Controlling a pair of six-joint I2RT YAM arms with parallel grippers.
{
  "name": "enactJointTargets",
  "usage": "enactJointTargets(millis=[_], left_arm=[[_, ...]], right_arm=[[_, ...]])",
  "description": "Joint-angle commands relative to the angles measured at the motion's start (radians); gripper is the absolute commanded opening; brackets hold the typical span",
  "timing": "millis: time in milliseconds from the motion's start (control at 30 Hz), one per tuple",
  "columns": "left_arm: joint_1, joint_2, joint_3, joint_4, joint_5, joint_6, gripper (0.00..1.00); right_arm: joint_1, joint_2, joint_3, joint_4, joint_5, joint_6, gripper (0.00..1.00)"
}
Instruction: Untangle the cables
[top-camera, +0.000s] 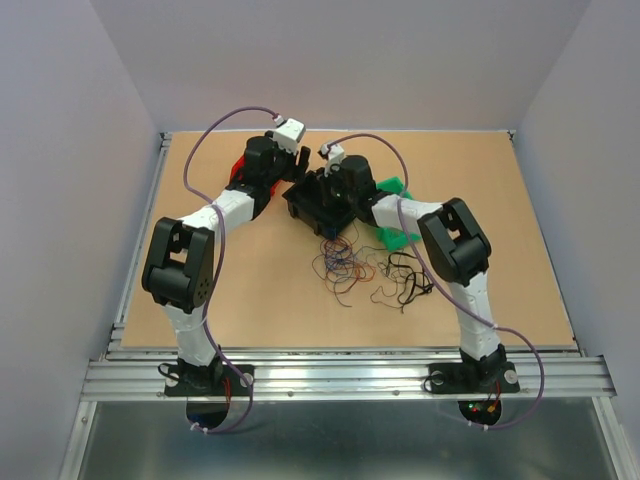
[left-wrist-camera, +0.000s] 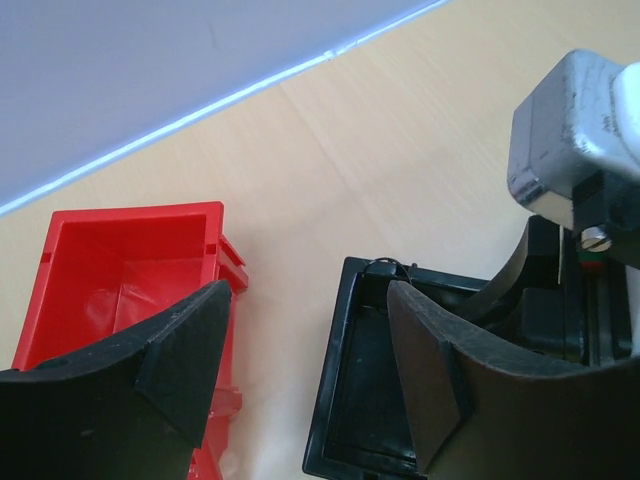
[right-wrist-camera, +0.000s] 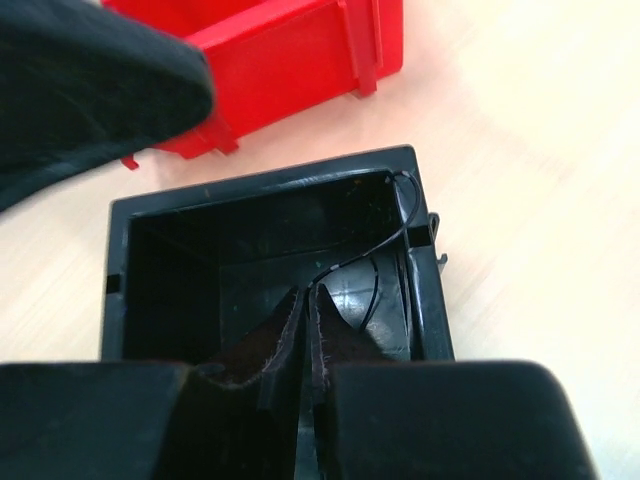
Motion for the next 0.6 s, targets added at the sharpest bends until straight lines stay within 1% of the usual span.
enactJointTargets(millis=[0, 33, 100, 133, 200, 233, 400, 467, 500, 533, 567], left_arm=[[-0.004, -0.035, 0.004, 0.044, 0.022, -0.003, 0.74], [-0.004, -0.035, 0.003, 0.044, 0.022, -0.001, 0.74], [-0.004, -0.035, 0.003, 0.043, 0.025, 0.0, 0.74], [-0.004, -0.036, 0.003, 0.043, 0.025, 0.0, 0.74], [-0.004, -0.039, 0.003, 0.04, 0.021, 0.0, 0.74], [-0.004, -0.041, 0.003, 0.04, 0.019, 0.002, 0.74], [-0.004, -0.039, 0.001, 0.04, 0.019, 0.002, 0.74], [-0.004, -0.039, 0.001, 0.041, 0.027, 0.008, 0.74], [-0.002, -0.038, 0.0, 0.041, 0.03, 0.008, 0.73], [-0.004, -0.036, 0.0, 0.04, 0.038, 0.017, 0.73], [-0.004, -0.036, 0.0, 0.04, 0.041, 0.02, 0.73]], right_arm=[[0.008, -0.118, -0.015, 0.008, -0.009, 0.019, 0.13], [0.008, -0.124, -0.013, -0.007, -0.015, 0.021, 0.18], [0.01, -0.141, -0.019, -0.013, -0.026, 0.019, 0.24], [0.013, -0.146, -0.035, -0.012, -0.028, 0.019, 0.34], [0.011, -0.151, -0.044, -0.012, -0.015, 0.022, 0.44], [0.011, -0.151, -0.045, -0.012, -0.012, 0.022, 0.46], [0.011, -0.174, -0.052, -0.024, 0.02, 0.037, 0.48], [0.011, -0.219, -0.081, -0.05, 0.055, 0.051, 0.5], [0.013, -0.245, -0.105, -0.056, 0.102, 0.057, 0.51], [0.013, -0.299, -0.13, -0.068, 0.126, 0.065, 0.55], [0.011, -0.33, -0.172, -0.087, 0.173, 0.079, 0.56]])
